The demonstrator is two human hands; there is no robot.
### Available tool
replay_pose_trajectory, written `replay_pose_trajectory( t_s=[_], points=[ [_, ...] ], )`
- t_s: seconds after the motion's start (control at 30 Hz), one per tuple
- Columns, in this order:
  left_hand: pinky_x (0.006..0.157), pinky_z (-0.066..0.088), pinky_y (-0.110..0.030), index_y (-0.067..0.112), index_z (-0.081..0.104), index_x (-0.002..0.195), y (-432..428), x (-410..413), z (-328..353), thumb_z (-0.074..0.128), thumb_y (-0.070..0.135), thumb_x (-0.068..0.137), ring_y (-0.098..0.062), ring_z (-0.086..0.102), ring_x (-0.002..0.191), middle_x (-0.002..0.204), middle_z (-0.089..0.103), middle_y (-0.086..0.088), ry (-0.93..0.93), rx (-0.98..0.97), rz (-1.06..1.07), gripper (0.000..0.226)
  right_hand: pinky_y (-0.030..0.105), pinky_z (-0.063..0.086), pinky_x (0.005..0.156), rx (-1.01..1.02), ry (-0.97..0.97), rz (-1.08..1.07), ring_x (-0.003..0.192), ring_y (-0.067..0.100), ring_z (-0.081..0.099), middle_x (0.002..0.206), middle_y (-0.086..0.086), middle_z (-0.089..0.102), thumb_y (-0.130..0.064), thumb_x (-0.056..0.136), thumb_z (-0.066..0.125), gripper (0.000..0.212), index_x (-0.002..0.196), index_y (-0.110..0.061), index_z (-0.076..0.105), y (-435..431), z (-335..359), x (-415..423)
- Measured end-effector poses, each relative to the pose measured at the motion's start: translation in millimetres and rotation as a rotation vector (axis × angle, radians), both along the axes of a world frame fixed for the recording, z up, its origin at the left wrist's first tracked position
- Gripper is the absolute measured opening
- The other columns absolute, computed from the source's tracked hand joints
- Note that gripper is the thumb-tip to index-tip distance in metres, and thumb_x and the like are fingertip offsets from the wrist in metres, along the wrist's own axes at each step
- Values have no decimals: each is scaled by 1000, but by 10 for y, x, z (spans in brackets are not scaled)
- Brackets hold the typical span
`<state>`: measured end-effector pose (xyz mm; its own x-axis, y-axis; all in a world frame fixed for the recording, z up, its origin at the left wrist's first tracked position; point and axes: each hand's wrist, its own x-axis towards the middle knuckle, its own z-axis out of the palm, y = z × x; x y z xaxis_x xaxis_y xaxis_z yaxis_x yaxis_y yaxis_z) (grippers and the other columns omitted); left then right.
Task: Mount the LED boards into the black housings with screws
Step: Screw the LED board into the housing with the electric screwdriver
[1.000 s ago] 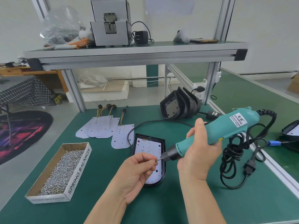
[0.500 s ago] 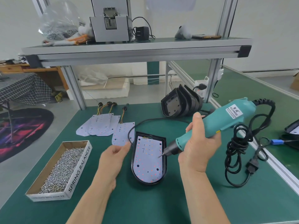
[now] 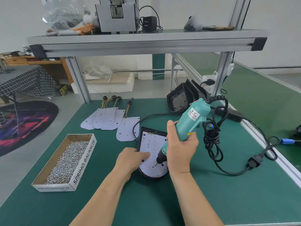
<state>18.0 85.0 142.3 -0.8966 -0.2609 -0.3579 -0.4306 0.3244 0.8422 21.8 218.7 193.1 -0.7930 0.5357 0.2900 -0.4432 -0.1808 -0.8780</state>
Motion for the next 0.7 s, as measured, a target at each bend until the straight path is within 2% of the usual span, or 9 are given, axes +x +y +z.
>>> replay_pose_trajectory(
  t_s=[0.17,0.27,0.37,0.47,0.6,0.7],
  points=[
    [64,31,-30,14,54,67,0,-12,-38,70,32,55,-19,40,61,62,50,-1,16,17,21,27,34,48,62,18,20,9,58,14,51,62,-11,57,-32,80,73,14,71,-31,63,-8,-41,11],
    [63,28,-30,15,49,64,-8,-14,-60,70,31,56,-19,36,61,60,46,0,20,8,24,28,24,48,63,33,40,2,58,9,54,62,-14,59,-26,82,73,16,71,-29,63,-40,-62,4],
    [64,28,-31,16,51,66,-11,-16,-68,70,32,56,-18,37,62,62,47,-1,27,24,17,27,18,47,61,47,62,12,57,6,55,62,-15,60,-30,80,74,14,74,-23,63,-71,-77,-6],
    [62,30,-30,16,52,64,-18,-18,-87,70,31,58,-19,39,59,59,49,1,32,26,19,24,19,47,61,67,77,22,58,6,54,62,-15,60,-33,79,73,19,76,-18,62,-74,-85,-20],
    [63,29,-31,15,50,64,-16,-20,-96,71,32,59,-19,38,60,60,47,0,36,11,36,28,20,45,57,91,71,42,54,5,50,58,-15,56,-27,81,73,19,74,-16,59,-83,-87,-62],
    [63,32,-32,15,53,66,-13,-15,-98,69,36,55,-20,43,60,63,53,-3,24,10,38,29,22,41,52,78,45,81,51,7,42,54,-14,48,-24,81,73,32,71,-3,51,-101,-96,-91]
  ],
)
